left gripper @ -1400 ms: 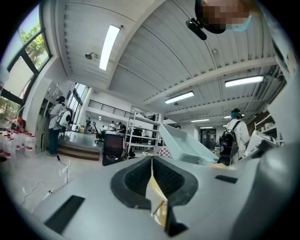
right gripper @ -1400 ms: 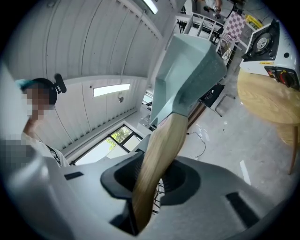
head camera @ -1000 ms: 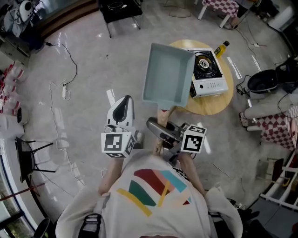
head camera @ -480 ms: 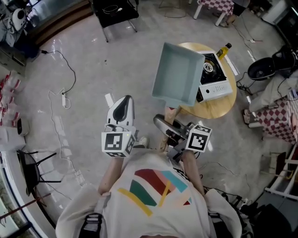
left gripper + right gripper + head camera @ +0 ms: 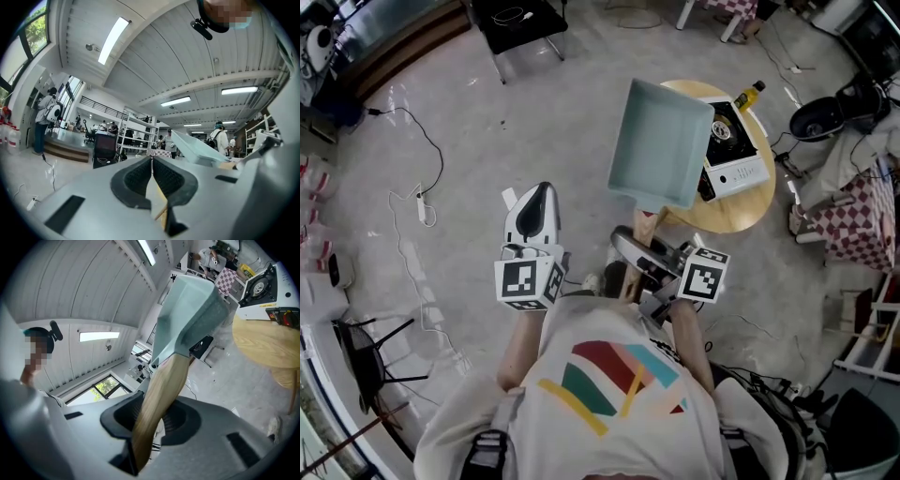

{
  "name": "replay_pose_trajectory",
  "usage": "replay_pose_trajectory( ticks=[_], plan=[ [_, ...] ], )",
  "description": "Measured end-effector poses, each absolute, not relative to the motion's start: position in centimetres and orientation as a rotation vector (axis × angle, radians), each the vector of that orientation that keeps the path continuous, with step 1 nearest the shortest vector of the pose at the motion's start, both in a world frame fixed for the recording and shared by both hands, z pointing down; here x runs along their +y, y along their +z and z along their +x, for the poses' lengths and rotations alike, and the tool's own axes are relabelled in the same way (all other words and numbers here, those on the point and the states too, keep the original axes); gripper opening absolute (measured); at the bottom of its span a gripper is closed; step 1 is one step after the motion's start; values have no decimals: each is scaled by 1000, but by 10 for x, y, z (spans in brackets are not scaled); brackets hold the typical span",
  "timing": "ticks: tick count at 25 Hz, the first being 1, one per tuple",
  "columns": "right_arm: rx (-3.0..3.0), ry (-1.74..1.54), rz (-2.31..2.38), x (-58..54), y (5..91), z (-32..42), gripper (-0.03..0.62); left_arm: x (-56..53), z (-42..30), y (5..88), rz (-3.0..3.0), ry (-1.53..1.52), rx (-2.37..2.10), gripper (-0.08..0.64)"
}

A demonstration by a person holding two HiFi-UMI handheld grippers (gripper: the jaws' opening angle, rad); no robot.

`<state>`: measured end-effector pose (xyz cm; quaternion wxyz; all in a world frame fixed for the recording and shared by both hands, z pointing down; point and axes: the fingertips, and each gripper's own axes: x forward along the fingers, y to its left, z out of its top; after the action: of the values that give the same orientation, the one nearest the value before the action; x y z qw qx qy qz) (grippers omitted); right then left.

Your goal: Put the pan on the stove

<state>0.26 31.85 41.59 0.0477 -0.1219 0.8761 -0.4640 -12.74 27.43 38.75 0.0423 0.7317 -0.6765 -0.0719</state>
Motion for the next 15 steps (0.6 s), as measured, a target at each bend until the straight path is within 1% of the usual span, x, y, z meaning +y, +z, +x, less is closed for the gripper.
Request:
replay_pose_trajectory(
  ticks=[9,15],
  plan=[
    [2712,-1379,-311,303,415,-8,98,273,-148,392,2199,-227,-2131,12],
    [2752,-1356,-268,257,409,-21,100,231,-161,387,2212,-197,-2155,12]
  ],
)
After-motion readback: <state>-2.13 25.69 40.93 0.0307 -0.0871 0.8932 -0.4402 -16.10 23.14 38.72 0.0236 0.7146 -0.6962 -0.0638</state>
